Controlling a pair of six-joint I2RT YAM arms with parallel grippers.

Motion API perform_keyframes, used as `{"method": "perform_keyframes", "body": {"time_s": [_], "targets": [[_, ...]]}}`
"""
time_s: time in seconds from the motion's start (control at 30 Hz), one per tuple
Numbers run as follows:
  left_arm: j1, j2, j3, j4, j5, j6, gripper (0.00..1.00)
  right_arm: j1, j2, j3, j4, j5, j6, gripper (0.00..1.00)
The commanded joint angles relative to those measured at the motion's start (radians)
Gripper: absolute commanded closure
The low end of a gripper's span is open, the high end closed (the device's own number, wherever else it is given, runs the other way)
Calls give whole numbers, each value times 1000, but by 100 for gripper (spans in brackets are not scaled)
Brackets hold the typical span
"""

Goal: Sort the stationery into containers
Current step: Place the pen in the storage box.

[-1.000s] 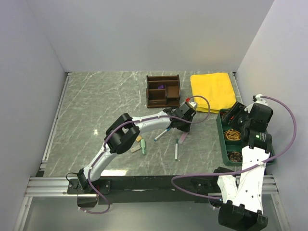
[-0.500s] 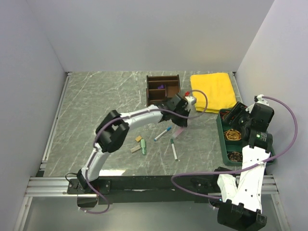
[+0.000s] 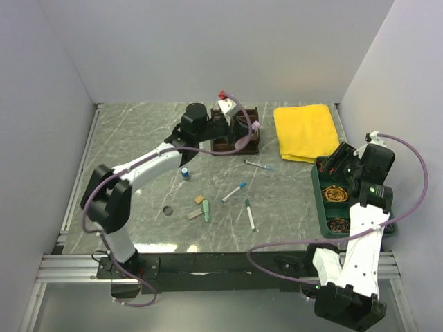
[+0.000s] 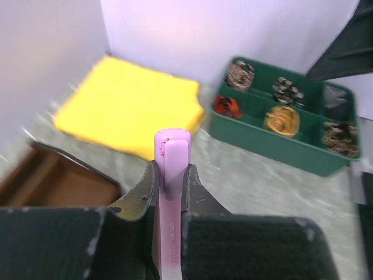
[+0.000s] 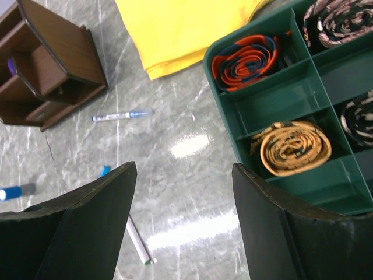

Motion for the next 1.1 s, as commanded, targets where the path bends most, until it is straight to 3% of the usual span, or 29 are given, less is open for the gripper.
{"method": "perform_keyframes", "body": {"time_s": [0.0, 0.43, 0.77, 1.0, 1.07], "targets": [[105, 155, -10, 369, 263, 42, 99, -6, 61, 36, 111, -20, 50, 26], [260, 503, 436, 271, 442, 89, 99, -6, 193, 82, 151, -12, 21, 26], [292, 618, 530, 216, 499, 210, 99, -8, 210, 78, 143, 28, -10, 26], [306, 683, 589, 219, 503, 212, 99, -8, 252, 124, 137, 35, -29, 26], [306, 675, 581, 231, 494, 221, 94, -8, 259, 130, 135, 31, -29, 26]]}}
